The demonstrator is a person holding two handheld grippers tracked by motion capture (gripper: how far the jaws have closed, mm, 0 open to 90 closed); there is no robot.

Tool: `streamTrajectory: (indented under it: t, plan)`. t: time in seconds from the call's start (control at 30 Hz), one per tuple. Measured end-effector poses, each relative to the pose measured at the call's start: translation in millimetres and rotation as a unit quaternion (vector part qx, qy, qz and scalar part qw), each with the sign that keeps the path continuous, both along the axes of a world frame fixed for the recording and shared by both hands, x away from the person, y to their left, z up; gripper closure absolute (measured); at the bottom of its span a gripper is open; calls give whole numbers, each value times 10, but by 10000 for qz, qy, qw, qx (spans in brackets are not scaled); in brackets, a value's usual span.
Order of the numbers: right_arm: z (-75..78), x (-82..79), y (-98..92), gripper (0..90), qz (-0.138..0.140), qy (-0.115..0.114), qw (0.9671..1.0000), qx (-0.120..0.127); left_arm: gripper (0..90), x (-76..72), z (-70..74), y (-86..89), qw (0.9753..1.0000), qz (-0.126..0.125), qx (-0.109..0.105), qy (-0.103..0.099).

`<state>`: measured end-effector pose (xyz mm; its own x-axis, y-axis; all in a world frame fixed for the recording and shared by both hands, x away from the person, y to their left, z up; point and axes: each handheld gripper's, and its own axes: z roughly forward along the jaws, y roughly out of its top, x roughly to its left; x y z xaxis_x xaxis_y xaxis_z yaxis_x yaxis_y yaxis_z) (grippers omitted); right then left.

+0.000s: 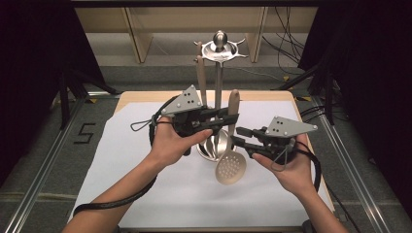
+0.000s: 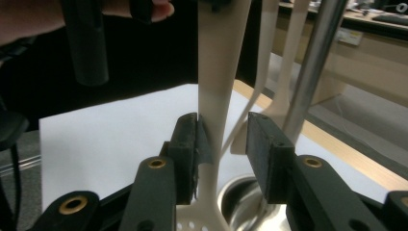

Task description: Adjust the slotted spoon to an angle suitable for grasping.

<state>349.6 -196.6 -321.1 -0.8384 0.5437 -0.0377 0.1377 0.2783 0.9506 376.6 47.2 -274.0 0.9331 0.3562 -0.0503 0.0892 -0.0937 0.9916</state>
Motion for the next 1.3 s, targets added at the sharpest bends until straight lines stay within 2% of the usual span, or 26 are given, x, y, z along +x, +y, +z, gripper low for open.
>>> streamTrajectory:
  t: [0.1,0.13,0.2,0.23,0.33,0.37,0.47,0.5,0.57,0.63,0.67,0.7,0.73,0.8,0.83,0.9,0.93,1.07,1.17,1.23,1.3]
  plan:
    - [44,52,-5,665,228,-97,9997,-9,744,-2,8,5,10000,-81,-40,18]
    - [50,58,6,671,321,13,9995,31,744,0,10,8,9999,-102,-38,12]
    - [61,71,13,691,381,26,9993,12,744,1,12,13,9999,-143,-31,4]
    - [67,87,18,700,414,-62,9991,-16,744,2,11,15,9998,-168,-38,23]
    - [72,87,55,757,605,94,9981,43,744,9,6,24,9998,-200,-45,51]
    - [79,80,57,761,574,80,9983,-21,744,14,6,31,9997,-221,-40,51]
    - [83,92,64,769,511,-3,9987,14,743,23,5,45,9996,-236,-100,67]
    - [87,80,69,770,487,93,9988,61,743,26,4,47,9996,-240,-132,74]
    - [111,60,88,772,298,93,9995,25,741,29,-8,39,9995,-203,-231,69]
    - [143,29,114,773,121,223,9996,-84,695,32,-12,37,9998,-72,-176,7]
    - [155,18,122,774,7,249,9996,-152,635,29,-20,28,9999,41,-126,-81]
    - [161,17,139,774,-125,128,9997,-187,588,23,-31,21,9997,179,-88,-163]
    - [171,-2,150,774,-256,232,9992,-218,557,21,-42,19,9993,284,-25,-258]
    - [193,-25,180,774,-576,161,9976,-348,528,10,-69,8,9987,421,-32,-300]
    - [197,-37,196,774,-612,198,9973,-342,526,5,-82,1,9986,429,-33,-306]
    - [213,-50,215,774,-776,118,9961,-403,526,-7,-101,-11,9985,445,-27,-311]
    - [212,-59,235,774,-766,199,9962,-353,530,-9,-106,-13,9985,447,-15,-307]
    - [225,-56,251,774,-741,110,9966,-348,573,1,-116,1,9985,466,-32,-300]
    - [230,-69,257,774,-792,193,9963,-284,602,-1,-122,5,9986,435,-50,-289]
    - [230,-52,252,774,-788,64,9962,-359,641,-4,-130,3,9989,382,-41,-272]
    - [218,-55,264,774,-816,141,9961,-294,677,-6,-136,3,9989,359,-56,-283]
